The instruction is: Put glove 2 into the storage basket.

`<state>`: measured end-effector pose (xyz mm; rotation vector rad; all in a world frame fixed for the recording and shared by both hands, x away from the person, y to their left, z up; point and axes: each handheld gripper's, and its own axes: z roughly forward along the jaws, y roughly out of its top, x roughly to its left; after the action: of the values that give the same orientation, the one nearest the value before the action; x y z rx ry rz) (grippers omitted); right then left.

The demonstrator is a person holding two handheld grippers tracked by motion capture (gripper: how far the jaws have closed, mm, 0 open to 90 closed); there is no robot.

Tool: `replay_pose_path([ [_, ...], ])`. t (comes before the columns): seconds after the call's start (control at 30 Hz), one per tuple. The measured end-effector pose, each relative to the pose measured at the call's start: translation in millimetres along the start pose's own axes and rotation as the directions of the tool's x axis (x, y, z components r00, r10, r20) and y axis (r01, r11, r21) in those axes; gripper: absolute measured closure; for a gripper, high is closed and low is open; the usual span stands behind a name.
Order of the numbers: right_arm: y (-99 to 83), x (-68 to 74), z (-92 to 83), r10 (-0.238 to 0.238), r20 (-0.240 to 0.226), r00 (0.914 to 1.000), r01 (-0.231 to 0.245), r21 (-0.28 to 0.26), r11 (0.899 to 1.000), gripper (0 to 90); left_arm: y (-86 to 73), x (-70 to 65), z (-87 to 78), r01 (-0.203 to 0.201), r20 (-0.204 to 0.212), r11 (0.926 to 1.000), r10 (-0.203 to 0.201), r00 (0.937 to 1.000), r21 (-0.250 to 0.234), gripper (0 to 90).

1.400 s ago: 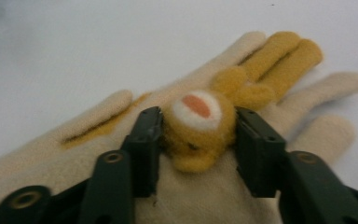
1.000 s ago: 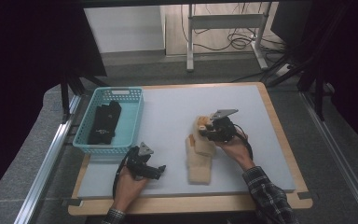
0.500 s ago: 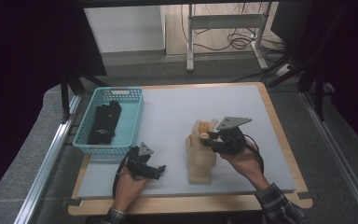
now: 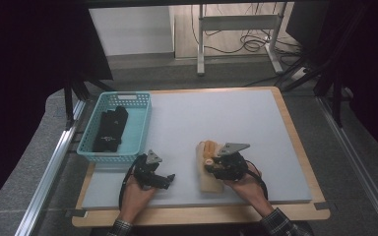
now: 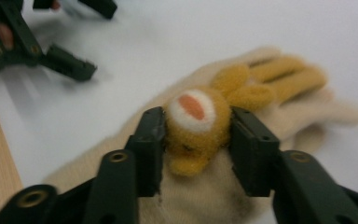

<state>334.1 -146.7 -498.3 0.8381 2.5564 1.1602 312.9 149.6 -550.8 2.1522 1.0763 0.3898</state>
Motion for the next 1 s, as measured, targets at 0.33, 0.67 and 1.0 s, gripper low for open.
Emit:
replay_pose_path([
  [0.33, 2.8, -14.8, -18.3, 0.029, 0.011, 0.9995, -0.029, -0.041, 0.999, 40.1, 0.0, -0.2, 0.2, 0.003, -0.001, 1.0, -0.003, 1.0, -0.002, 0.7],
  [0.67, -21.4, -43.2, -28.0, 0.079, 0.053, 0.9955, -0.078, -0.032, 0.996, 86.1, 0.0, 0.0, 0.0, 0.0, 0.0, 1.0, 0.0, 1.0, 0.001, 0.7],
  [1.0, -45.4, -27.5, -20.4, 0.039, 0.006, 0.9992, -0.039, 0.035, 0.999, 88.3, -0.1, 0.0, -0.5, 0.011, -0.002, 0.9999, -0.011, 0.9999, 0.0, 0.5],
])
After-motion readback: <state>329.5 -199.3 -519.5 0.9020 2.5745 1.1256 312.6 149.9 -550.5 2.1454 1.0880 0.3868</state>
